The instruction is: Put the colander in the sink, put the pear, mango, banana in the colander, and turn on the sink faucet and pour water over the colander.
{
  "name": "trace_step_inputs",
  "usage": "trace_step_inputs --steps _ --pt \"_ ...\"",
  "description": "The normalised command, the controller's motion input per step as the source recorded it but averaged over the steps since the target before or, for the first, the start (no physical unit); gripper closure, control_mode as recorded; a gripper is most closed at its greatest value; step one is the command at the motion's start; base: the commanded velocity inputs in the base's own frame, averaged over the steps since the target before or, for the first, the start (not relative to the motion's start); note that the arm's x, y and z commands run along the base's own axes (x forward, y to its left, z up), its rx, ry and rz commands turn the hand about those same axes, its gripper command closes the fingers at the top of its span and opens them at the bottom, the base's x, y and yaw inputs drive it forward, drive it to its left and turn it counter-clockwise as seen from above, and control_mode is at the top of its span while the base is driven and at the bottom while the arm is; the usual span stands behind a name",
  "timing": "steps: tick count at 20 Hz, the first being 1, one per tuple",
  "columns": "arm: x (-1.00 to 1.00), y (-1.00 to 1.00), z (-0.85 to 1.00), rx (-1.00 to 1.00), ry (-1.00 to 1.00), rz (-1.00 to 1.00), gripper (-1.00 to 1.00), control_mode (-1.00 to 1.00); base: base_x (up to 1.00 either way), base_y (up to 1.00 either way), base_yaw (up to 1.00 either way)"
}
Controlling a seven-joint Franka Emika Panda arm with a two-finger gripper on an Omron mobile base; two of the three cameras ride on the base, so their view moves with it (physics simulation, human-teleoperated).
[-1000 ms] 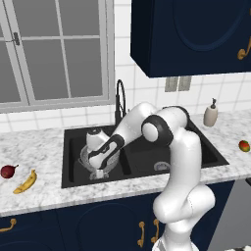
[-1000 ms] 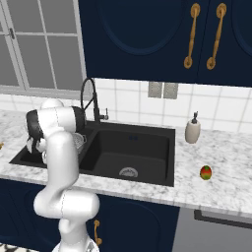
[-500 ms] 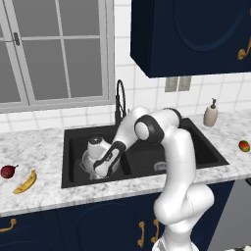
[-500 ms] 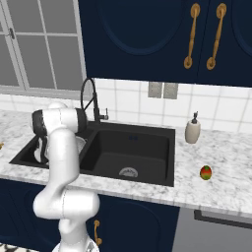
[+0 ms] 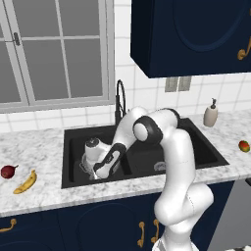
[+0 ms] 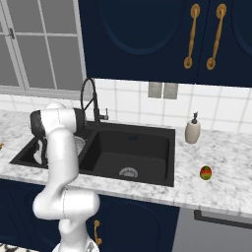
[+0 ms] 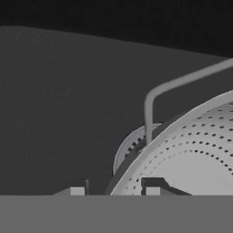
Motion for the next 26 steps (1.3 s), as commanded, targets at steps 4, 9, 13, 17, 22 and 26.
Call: trace_step_inputs --steps 4,9,13,17,22,26 --pt "-0.07 -0.02 0.01 0.01 -0.16 0.0 -1.0 -1.0 0.0 0.0 0.0" --pt "-0.25 0.01 0.47 0.03 -0.15 0.0 -1.0 -1.0 0.0 0.0 0.0" --pt "-0.09 0.13 0.93 0.0 0.0 0.0 -1.0 -1.0 0.0 0.0 0.0" --pt "-0.05 0.22 1.0 0.0 0.04 0.0 -1.0 -1.0 0.0 0.0 0.0" --pt "-0.1 0.37 1.0 0.0 0.08 0.0 -1.0 -1.0 0.0 0.0 0.0" --pt "-0.2 0.21 1.0 0.0 0.03 0.0 -1.0 -1.0 0.0 0.0 0.0"
